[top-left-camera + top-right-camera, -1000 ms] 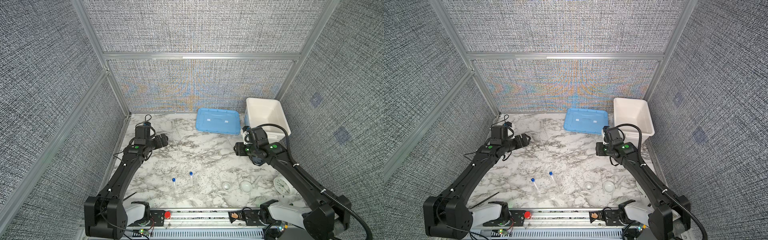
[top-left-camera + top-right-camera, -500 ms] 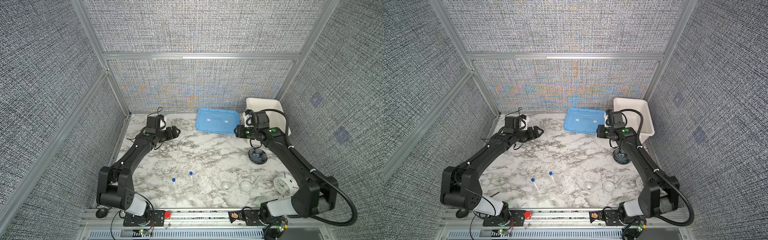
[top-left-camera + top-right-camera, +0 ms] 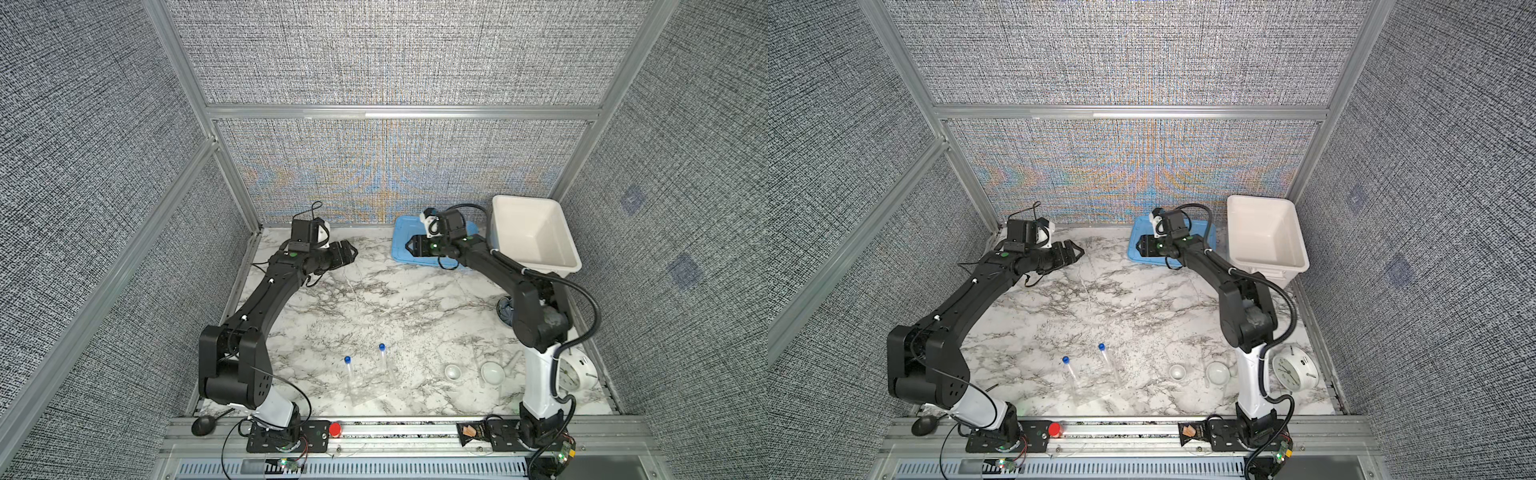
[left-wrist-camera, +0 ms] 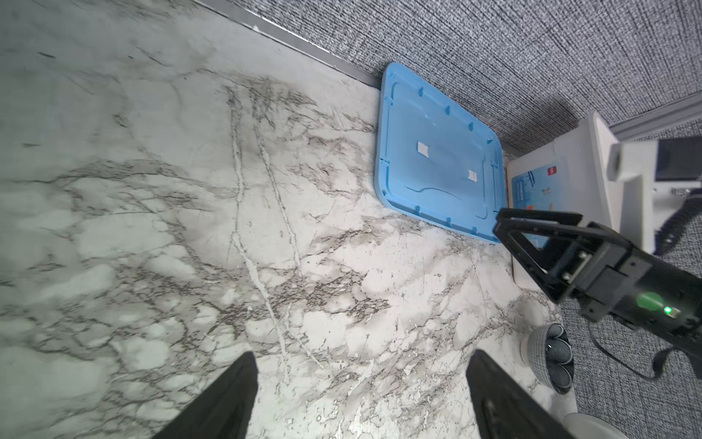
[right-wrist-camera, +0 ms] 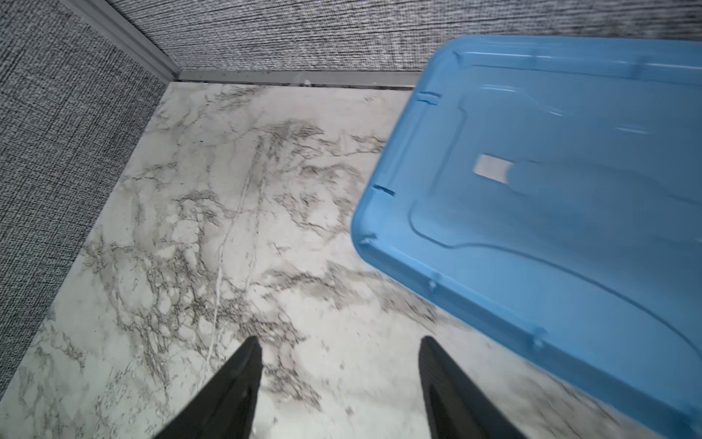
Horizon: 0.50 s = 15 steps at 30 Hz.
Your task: Organize the chemistry lab equipment
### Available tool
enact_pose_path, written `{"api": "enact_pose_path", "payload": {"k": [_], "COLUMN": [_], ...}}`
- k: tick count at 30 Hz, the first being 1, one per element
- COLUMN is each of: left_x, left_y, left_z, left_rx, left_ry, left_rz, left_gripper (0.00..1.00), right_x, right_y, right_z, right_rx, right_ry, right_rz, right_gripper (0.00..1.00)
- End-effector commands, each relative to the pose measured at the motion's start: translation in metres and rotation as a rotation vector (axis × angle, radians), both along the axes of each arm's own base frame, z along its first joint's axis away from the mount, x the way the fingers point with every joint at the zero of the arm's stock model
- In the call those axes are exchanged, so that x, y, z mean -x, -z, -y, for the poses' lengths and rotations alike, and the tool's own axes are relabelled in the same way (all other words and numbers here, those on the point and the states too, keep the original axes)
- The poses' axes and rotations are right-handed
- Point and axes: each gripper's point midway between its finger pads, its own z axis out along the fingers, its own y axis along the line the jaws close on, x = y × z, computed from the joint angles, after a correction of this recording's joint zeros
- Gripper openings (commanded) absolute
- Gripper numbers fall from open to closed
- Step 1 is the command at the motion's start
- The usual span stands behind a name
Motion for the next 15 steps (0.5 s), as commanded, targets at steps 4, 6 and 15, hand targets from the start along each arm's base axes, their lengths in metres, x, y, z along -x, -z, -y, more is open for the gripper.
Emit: {"api": "enact_pose_path", "payload": {"k": [4,6,15], "left_x": [0.027,0.033,0.051], "left_y": [0.008,0.006,0.005], "left_z": [-0.042,-0.052,-0.080], "left_rx": [-0.133,-0.160,-0.192], "left_ry": [-0.125,-0.138,-0.195], "left_rz": [-0.053,-0.055,-0.112], "left_gripper": [0.88,0.89,0.91], "right_x": [-0.029,-0.035,-0.041], "right_y": [0.037,0.051,0.082], "right_z": [-0.025,-0.033,-0.068], "right_rx": [-0.018,-0.031,-0.144], "right_ry": [0.058,0.062,0.104], "right_rz": [-0.060,-0.081,-0.178], "right_gripper": [0.73,0.74,0.74]}}
